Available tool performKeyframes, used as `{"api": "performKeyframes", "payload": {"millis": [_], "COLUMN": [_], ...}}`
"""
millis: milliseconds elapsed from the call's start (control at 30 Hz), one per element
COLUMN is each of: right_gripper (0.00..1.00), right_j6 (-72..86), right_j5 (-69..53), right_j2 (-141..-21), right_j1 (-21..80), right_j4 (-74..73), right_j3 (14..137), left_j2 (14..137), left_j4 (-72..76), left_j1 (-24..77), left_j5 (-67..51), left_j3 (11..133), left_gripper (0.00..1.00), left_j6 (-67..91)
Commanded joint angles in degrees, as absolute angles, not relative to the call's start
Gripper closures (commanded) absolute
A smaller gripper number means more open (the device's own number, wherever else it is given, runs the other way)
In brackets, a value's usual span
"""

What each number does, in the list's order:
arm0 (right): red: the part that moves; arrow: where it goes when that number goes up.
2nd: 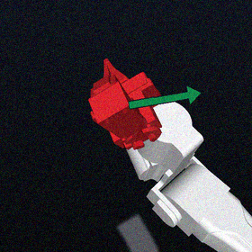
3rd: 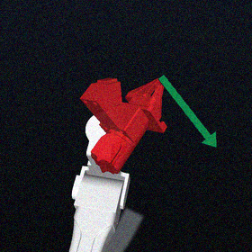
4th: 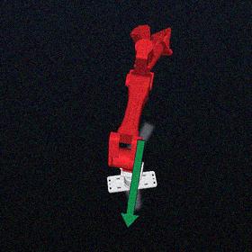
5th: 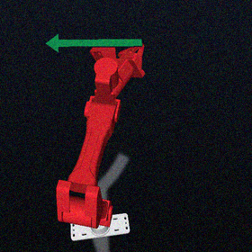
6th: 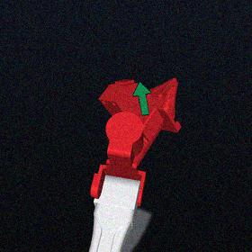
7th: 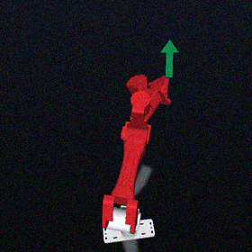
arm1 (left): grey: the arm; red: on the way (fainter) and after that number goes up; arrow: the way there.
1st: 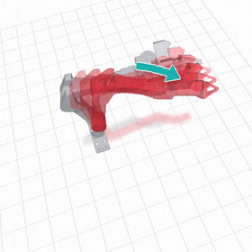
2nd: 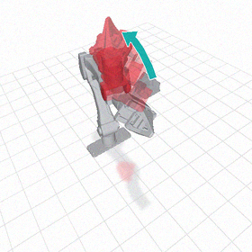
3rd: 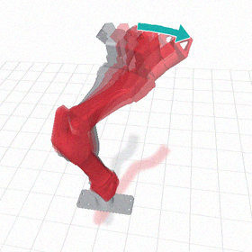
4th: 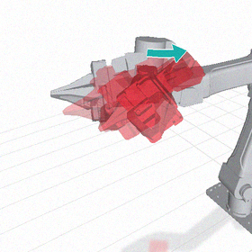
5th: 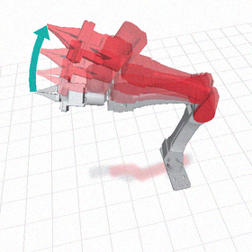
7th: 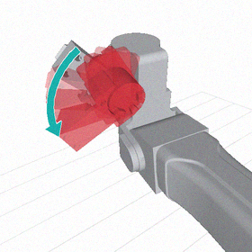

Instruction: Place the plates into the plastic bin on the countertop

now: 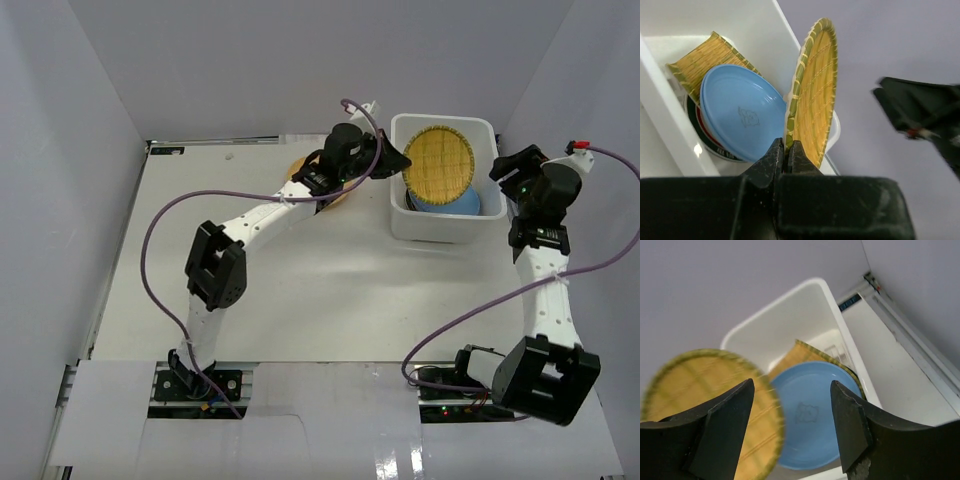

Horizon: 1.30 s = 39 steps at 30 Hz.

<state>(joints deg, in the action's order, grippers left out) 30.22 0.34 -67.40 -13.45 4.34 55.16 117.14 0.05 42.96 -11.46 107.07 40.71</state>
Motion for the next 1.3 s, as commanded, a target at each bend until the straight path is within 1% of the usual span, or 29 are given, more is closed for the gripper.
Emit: {"api": "performKeyframes", "payload": {"millis": [0, 33, 67, 100, 133, 200, 233, 267, 300, 333, 433, 467, 533, 567, 633, 667, 700, 800, 867, 900, 1100, 1200, 1233, 1267], "right_gripper": [0.32, 0.32, 0.33, 0.33, 0.33, 0.33, 0.33, 0.33, 0.33, 0.33, 0.33, 0.33, 0.33, 0.33, 0.33, 0.34, 0.34, 0.34, 0.34, 0.34, 0.34, 0.35, 0.34, 0.35], "right_j6": [31.5, 31.6, 32.1, 32.3, 32.3, 31.7, 31.3, 30.8, 30.7, 30.7, 30.9, 31.0, 31.6, 31.6, 31.6, 31.4, 31.2, 29.2, 27.5, 26.9, 26.5, 25.9, 25.8, 25.7], "right_j5": [-3.5, -4.6, -6.7, -7.8, -8.9, -11.6, -12.5, -13.7, -14.1, -15.4, -18.4, -21.0, -23.5, -25.6, -27.5, -27.8, -27.9, -26.0, -24.4, -23.6, -20.0, -17.7, -16.5, -15.9], "right_j2": [-59.8, -58.6, -56.4, -55.5, -54.7, -53.5, -53.3, -53.0, -52.7, -52.6, -52.6, -52.7, -52.6, -52.5, -52.0, -51.9, -51.7, -51.4, -51.9, -52.0, -52.7, -53.8, -54.6, -54.8], "right_j1": [-13.9, -13.9, -14.0, -13.9, -13.9, -13.9, -13.9, -13.9, -13.9, -13.8, -13.8, -13.7, -13.2, -12.7, -9.9, -8.8, -7.5, -0.2, 6.9, 8.5, 16.8, 20.8, 21.7, 23.4], "right_j4": [4.9, 5.0, 5.0, 4.8, 4.7, 3.3, 2.8, 2.5, 2.1, 2.0, 2.4, 2.7, 3.6, 3.7, 4.0, 4.3, 4.7, 6.5, 5.3, 4.8, 5.8, 5.9, 5.9, 5.9], "right_j3": [58.8, 58.6, 57.9, 57.5, 57.0, 56.9, 56.9, 56.6, 56.5, 56.4, 56.6, 56.5, 56.2, 55.9, 54.9, 54.4, 53.3, 51.2, 50.8, 50.8, 48.0, 47.2, 47.1, 47.1], "left_j2": [122.7, 124.7, 128.0, 129.4, 130.9, 132.8, 132.6, 131.8, 129.3, 127.6, 119.2, 116.8, 110.7, 109.3, 106.1, 105.5, 105.2, 106.6, 109.9, 111.3, 121.2, 124.0, 124.4, 125.1], "left_j4": [-1.8, -2.4, -2.9, -3.8, -4.7, -7.4, -7.6, -7.6, -7.1, -6.6, -4.1, -3.1, -0.4, 1.6, 2.9, 3.5, 4.6, 9.3, 12.8, 13.9, 10.6, 5.1, 3.9, 1.4], "left_j1": [43.6, 43.6, 43.7, 43.6, 43.6, 43.2, 42.8, 41.6, 40.9, 39.9, 35.2, 33.9, 29.5, 26.3, 22.2, 20.8, 19.7, 15.7, 13.3, 12.7, 13.0, 13.4, 13.4, 13.4], "left_j5": [-12.6, -12.8, -13.0, -13.2, -13.1, -12.6, -12.3, -12.1, -12.0, -11.6, -9.7, -9.2, -9.2, -9.1, -9.5, -9.8, -10.6, -15.3, -18.3, -21.0, -22.2, -19.0, -15.9, -14.2], "left_j3": [117.9, 122.1, 123.8, 125.5, 127.4, 132.5, 133.1, 132.5, 131.1, 127.3, 118.3, 110.4, 102.4, 98.9, 86.4, 86.3, 81.0, 73.9, 72.4, 72.1, 79.9, 84.9, 85.9, 88.0], "left_gripper": [1.00, 1.00, 0.99, 0.91, 0.70, 0.41, 0.20, 0.13, 0.08, 0.04, 0.03, 0.04, 0.07, 0.11, 0.13, 0.13, 0.14, 0.16, 0.17, 0.21, 0.27, 0.40, 0.46, 0.55], "left_j6": [41.0, 41.1, 41.4, 41.6, 41.3, 40.1, 39.8, 39.7, 39.7, 39.8, 40.9, 41.5, 44.0, 44.8, 47.4, 48.3, 49.2, 52.9, 55.6, 56.2, 53.1, 49.7, 48.6, 47.6]}}
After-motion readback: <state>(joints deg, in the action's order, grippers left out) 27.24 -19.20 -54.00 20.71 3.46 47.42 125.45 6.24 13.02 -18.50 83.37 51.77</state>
